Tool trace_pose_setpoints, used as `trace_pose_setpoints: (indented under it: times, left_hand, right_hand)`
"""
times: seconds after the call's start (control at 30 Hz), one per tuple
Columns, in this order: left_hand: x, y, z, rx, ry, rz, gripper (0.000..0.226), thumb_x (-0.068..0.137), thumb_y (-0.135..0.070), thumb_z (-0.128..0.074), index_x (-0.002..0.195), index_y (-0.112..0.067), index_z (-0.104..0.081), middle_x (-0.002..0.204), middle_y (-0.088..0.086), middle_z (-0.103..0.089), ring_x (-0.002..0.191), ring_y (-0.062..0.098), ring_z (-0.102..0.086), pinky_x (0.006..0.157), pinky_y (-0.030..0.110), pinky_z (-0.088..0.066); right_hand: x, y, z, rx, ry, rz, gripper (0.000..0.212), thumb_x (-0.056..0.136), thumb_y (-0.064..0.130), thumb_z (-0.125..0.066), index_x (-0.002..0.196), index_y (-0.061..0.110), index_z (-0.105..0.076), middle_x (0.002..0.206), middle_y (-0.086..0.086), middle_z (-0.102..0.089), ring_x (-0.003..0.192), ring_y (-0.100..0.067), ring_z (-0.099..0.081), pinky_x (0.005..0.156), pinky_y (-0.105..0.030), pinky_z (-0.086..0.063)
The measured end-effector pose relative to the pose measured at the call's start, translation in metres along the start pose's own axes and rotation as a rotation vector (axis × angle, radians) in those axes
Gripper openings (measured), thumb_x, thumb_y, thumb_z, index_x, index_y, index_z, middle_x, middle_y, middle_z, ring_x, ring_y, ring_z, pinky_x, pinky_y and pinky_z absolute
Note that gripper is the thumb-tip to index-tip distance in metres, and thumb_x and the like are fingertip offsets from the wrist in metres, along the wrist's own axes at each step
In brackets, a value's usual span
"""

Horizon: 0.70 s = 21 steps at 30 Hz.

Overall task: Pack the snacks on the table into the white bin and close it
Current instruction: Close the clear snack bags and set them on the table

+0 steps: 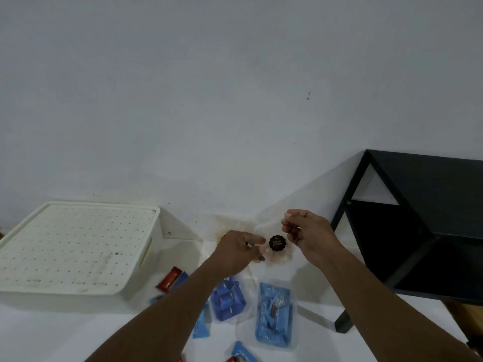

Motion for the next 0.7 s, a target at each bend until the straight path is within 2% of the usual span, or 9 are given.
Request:
trace_pose_setpoints:
  times: [0.1, 0.17, 0.23, 0.3, 0.4, 0.5, 0.6, 0.7]
  left_hand:
    - [0.024, 0.021, -0.008, -0.031, -0.076, 0.047, 0.019, 0.088, -0.005, -0.070, 0.106, -0.009, -0.076, 0.101, 0.011, -0.075, 0.080, 0.016, -0.067, 0.077, 0.029, -0.056]
    - [0.037, 0.034, -0.013, -0.045, -0.091, 0.092, 0.019, 0.089, 0.001, -0.067, 0.103, -0.008, -0.076, 0.093, 0.014, -0.074, 0.076, 0.020, -0.066, 0.075, 0.029, -0.055]
    - [0.050, 0.045, -0.018, -0.043, -0.091, 0.123, 0.020, 0.088, 0.006, -0.065, 0.101, -0.005, -0.076, 0.091, 0.014, -0.073, 0.074, 0.019, -0.068, 0.073, 0.027, -0.057]
    - [0.063, 0.056, -0.021, -0.056, -0.082, 0.162, 0.019, 0.087, 0.008, -0.066, 0.098, -0.004, -0.076, 0.087, 0.009, -0.072, 0.073, 0.018, -0.068, 0.074, 0.028, -0.057]
    - [0.080, 0.071, -0.026, -0.049, -0.066, 0.216, 0.017, 0.086, 0.007, -0.068, 0.097, -0.003, -0.076, 0.083, 0.008, -0.071, 0.076, 0.021, -0.068, 0.077, 0.034, -0.056]
    - [0.095, 0.091, -0.032, 0.021, -0.047, 0.243, 0.019, 0.086, 0.005, -0.068, 0.103, 0.000, -0.075, 0.093, 0.012, -0.073, 0.083, 0.021, -0.068, 0.082, 0.033, -0.054]
    - [0.106, 0.112, -0.038, 0.080, -0.020, 0.306, 0.024, 0.083, -0.006, -0.073, 0.106, -0.010, -0.076, 0.111, 0.014, -0.073, 0.108, 0.030, -0.068, 0.099, 0.040, -0.051]
    - [0.112, 0.125, -0.045, 0.152, 0.015, 0.379, 0.027, 0.083, -0.018, -0.076, 0.110, -0.018, -0.073, 0.122, 0.012, -0.068, 0.114, 0.033, -0.064, 0.100, 0.042, -0.052]
  right_hand:
    - [0.026, -0.011, 0.014, -0.067, -0.016, -0.018, 0.018, 0.088, 0.014, -0.069, 0.106, 0.013, -0.064, 0.089, -0.008, -0.069, 0.078, -0.019, -0.062, 0.069, -0.032, -0.048]
    - [0.044, -0.022, 0.025, -0.172, -0.079, -0.003, 0.023, 0.087, 0.021, -0.071, 0.107, 0.019, -0.061, 0.097, -0.004, -0.065, 0.085, -0.017, -0.058, 0.072, -0.033, -0.046]
    - [0.060, -0.036, 0.035, -0.259, -0.097, 0.001, 0.016, 0.085, 0.017, -0.071, 0.093, 0.022, -0.057, 0.095, 0.000, -0.061, 0.087, -0.017, -0.054, 0.075, -0.033, -0.043]
    - [0.075, -0.052, 0.044, -0.292, -0.034, -0.034, 0.019, 0.086, 0.010, -0.067, 0.078, 0.024, -0.057, 0.089, 0.001, -0.060, 0.089, -0.017, -0.053, 0.076, -0.033, -0.041]
    - [0.093, -0.072, 0.050, -0.303, 0.051, -0.106, 0.017, 0.088, 0.008, -0.064, 0.080, 0.022, -0.066, 0.093, -0.001, -0.064, 0.092, -0.016, -0.058, 0.082, -0.034, -0.045]
    - [0.111, -0.090, 0.052, -0.286, 0.120, -0.149, 0.015, 0.091, 0.005, -0.061, 0.094, 0.015, -0.072, 0.098, -0.007, -0.068, 0.087, -0.017, -0.065, 0.085, -0.037, -0.056]
    - [0.125, -0.108, 0.055, -0.319, 0.118, -0.188, 0.017, 0.091, 0.007, -0.062, 0.097, 0.017, -0.074, 0.100, -0.005, -0.070, 0.097, -0.020, -0.065, 0.096, -0.045, -0.054]
    - [0.132, -0.124, 0.059, -0.357, 0.107, -0.250, 0.017, 0.090, 0.008, -0.062, 0.093, 0.020, -0.073, 0.099, -0.006, -0.065, 0.095, -0.019, -0.059, 0.096, -0.041, -0.051]
Point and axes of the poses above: each hand's wrist, its own x-axis towards the middle knuckle, its own z-axis out of the back of the hand, y = z × x, the point moved 3 cm from there along x, towards the middle knuckle
